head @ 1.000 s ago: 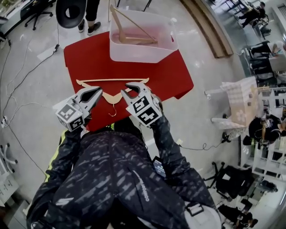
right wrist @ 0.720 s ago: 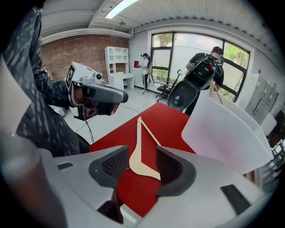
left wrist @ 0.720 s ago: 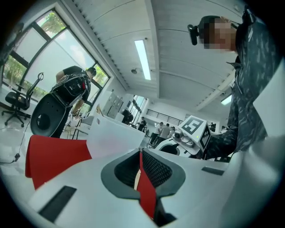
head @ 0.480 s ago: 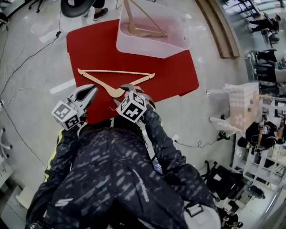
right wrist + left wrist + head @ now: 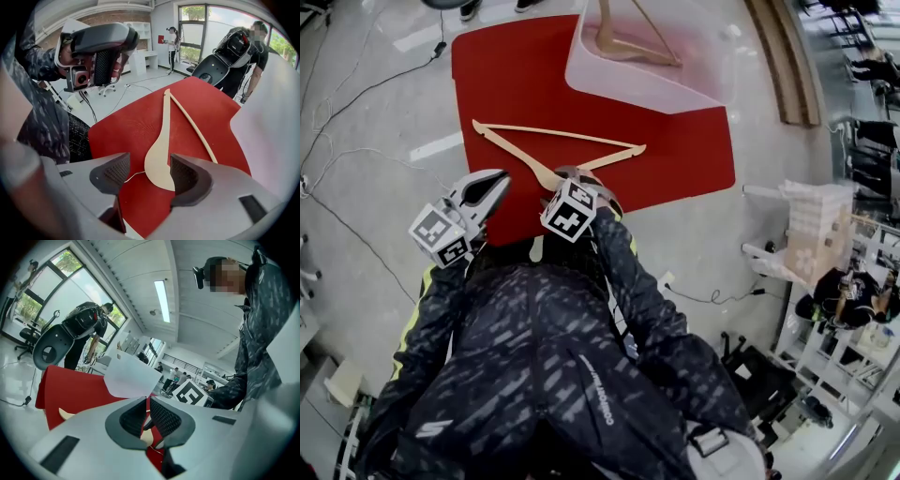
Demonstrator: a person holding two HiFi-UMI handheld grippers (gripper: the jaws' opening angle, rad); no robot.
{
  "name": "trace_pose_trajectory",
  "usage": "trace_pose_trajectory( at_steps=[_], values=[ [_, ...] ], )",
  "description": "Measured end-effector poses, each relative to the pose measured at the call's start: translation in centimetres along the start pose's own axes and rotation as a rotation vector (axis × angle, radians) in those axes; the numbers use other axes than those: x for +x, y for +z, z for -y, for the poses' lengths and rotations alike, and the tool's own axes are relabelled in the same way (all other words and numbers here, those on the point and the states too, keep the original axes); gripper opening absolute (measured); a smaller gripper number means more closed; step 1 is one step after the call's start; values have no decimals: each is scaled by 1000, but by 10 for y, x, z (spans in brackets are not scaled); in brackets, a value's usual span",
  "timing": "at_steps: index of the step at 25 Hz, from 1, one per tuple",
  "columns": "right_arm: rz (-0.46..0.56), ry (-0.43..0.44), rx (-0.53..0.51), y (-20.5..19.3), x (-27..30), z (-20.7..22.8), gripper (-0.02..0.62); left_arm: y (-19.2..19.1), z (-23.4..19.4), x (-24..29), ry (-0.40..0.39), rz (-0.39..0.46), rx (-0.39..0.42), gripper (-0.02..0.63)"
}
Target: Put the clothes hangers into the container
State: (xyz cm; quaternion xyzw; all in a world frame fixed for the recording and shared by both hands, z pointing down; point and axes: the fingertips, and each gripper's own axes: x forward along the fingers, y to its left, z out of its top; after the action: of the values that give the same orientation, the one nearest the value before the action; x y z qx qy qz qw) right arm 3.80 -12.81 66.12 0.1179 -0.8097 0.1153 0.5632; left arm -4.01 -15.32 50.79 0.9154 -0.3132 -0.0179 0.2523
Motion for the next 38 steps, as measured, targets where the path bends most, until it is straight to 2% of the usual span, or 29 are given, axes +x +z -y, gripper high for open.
trace_pose_trajectory(
  at_steps=[10, 20, 25, 29, 38],
  values=[
    [-94, 5, -17, -6, 42, 15, 255, -20, -19, -11, 19, -17, -31, 12],
    [-135, 26, -28, -5, 45, 11, 254, -27, -26, -27, 51, -12, -65, 12],
    [-133, 11, -25, -6, 43, 11, 250, -28, -22, -23, 37, -8, -67, 12],
    [-142, -1, -19, -3, 45, 7, 209, -27, -23, -24, 34, -8, -65, 12],
    [-82, -40, -4, -5, 34, 2, 202, -17, -22, -29, 46, -4, -41, 12]
  ],
)
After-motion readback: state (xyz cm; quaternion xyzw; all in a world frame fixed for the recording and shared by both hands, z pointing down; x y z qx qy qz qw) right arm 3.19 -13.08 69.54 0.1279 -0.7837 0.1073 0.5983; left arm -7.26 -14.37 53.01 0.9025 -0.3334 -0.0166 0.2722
